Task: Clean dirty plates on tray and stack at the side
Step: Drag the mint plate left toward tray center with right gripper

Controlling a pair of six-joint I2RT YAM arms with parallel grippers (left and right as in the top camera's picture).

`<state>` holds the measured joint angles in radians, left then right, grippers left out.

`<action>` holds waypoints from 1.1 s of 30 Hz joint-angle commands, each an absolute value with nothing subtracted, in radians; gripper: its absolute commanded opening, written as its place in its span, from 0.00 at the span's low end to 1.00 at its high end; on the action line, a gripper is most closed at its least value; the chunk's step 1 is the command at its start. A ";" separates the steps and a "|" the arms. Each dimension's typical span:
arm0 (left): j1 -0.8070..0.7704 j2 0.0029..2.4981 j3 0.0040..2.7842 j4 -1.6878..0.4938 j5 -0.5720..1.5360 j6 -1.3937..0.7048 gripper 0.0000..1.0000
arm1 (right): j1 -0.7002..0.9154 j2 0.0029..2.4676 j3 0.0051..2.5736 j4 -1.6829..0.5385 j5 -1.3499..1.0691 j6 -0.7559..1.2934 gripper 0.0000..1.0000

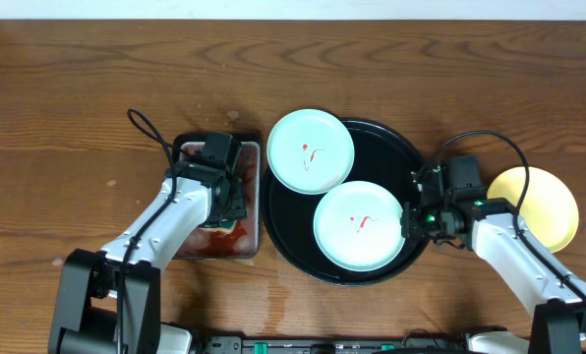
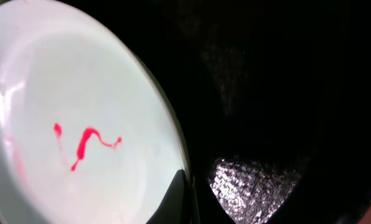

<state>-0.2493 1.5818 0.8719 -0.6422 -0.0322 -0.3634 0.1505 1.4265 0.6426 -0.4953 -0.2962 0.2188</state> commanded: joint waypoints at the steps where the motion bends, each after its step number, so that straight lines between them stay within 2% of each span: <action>1: -0.245 1.571 0.888 -0.647 -0.033 -0.372 0.58 | 0.174 1.431 0.631 -0.477 -0.243 0.250 0.01; 6: -0.245 1.571 0.888 -0.647 -0.033 -0.372 0.57 | 0.197 1.433 0.630 -0.475 -0.243 0.250 0.01; 10: -0.245 1.571 0.888 -0.646 -0.033 -0.372 0.50 | 0.199 1.433 0.630 -0.475 -0.243 0.250 0.01; 12: -0.245 1.571 0.888 -0.646 -0.034 -0.372 0.37 | 0.198 1.433 0.630 -0.475 -0.243 0.250 0.01; 14: -0.245 1.571 0.888 -0.646 -0.034 -0.372 0.09 | 0.198 1.433 0.630 -0.475 -0.243 0.250 0.01; 21: -0.245 1.571 0.888 -0.630 -0.034 -0.371 0.07 | 0.198 1.433 0.630 -0.476 -0.243 0.250 0.01; 22: -0.245 1.570 0.888 -0.622 -0.035 -0.371 0.08 | 0.198 1.433 0.630 -0.478 -0.243 0.250 0.01; 23: -0.245 1.567 0.889 -0.615 -0.035 -0.366 0.14 | 0.198 1.433 0.630 -0.479 -0.243 0.250 0.01; 24: -0.245 1.563 0.892 -0.610 -0.038 -0.362 0.33 | 0.198 1.433 0.630 -0.480 -0.243 0.250 0.01; 25: -0.245 1.560 0.895 -0.606 -0.038 -0.360 0.46 | 0.198 1.433 0.630 -0.482 -0.243 0.250 0.01; 26: -0.245 1.555 0.897 -0.599 -0.038 -0.360 0.52 | 0.198 1.433 0.630 -0.482 -0.243 0.250 0.01; 29: -0.245 1.550 0.897 -0.572 -0.038 -0.360 0.57 | 0.198 1.433 0.630 -0.482 -0.243 0.250 0.01; 33: -0.245 1.551 0.896 -0.550 -0.042 -0.360 0.56 | 0.198 1.433 0.630 -0.483 -0.243 0.250 0.01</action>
